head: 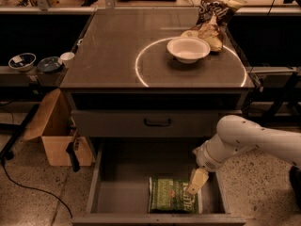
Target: Pick green jalapeno chip bag from middle drawer and place on counter
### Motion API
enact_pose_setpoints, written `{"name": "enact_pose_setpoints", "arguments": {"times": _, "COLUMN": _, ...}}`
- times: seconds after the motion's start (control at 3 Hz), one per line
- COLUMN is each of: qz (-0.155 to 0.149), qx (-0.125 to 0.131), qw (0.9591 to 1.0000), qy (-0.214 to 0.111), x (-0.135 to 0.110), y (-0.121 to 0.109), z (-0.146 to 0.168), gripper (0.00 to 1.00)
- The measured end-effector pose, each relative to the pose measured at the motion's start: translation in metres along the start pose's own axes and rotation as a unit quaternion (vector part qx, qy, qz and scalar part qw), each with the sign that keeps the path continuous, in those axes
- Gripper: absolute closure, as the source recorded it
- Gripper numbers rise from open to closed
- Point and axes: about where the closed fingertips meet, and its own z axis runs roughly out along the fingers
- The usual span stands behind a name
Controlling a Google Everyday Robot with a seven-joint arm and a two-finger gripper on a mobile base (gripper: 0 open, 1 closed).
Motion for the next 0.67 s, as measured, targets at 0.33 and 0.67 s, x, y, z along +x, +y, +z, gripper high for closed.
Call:
{"name": "enact_pose_setpoints", "arguments": {"times": 0.33, "qz": 0.0, "qx": -0.003, "qw": 1.0, "qy": 0.0, "x": -0.0006, "y": 0.0, "z": 0.0026, "gripper": 0.0}}
{"name": "enact_pose_setpoints", "arguments": {"times": 0.67, "qz": -0.001, "qx": 0.009, "qw": 1.0, "qy": -0.002, "x": 0.0001, "y": 0.0022, "z": 0.0001, "gripper": 0.0}}
